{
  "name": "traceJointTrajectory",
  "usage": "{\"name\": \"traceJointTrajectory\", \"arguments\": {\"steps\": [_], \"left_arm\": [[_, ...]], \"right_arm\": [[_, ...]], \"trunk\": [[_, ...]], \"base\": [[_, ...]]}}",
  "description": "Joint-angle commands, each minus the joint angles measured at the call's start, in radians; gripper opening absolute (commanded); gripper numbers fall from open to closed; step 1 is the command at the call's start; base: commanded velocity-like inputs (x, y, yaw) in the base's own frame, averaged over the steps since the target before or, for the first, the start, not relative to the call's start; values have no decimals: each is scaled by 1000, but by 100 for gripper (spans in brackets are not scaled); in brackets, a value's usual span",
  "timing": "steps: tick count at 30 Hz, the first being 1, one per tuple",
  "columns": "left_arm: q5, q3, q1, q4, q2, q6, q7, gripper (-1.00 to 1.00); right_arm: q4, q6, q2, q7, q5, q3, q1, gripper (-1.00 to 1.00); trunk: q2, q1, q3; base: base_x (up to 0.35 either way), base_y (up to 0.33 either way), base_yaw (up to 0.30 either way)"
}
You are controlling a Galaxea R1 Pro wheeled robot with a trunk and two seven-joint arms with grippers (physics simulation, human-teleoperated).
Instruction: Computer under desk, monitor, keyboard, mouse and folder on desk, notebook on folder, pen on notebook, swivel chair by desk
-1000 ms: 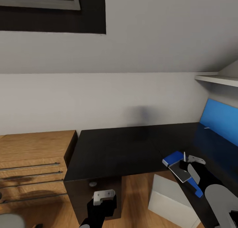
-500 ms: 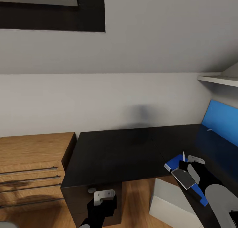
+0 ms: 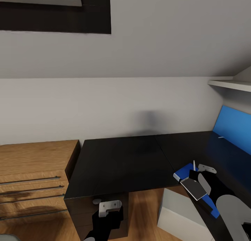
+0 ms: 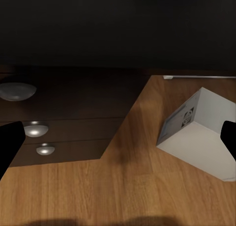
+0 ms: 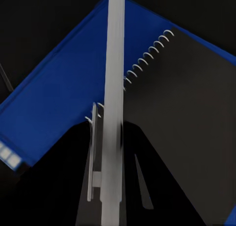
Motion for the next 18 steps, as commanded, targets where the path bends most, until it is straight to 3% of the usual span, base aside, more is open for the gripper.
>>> {"name": "traceJointTrajectory", "arguments": {"steps": [1, 11, 18], "left_arm": [[4, -2, -1, -2, 1, 4, 7, 100], [4, -2, -1, -2, 1, 4, 7, 100], [4, -2, -1, -2, 2, 4, 7, 100]], "right_arm": [[-2, 6, 0, -6, -12, 0, 0, -100], [-8, 101, 1, -45, -10, 0, -1, -100], [-9, 121, 2, -53, -7, 0, -1, -100]], "trunk": [[-1, 0, -1], [-1, 0, -1], [-1, 0, -1]], "base": [[0, 0, 0], [0, 0, 0], [0, 0, 0]]}}
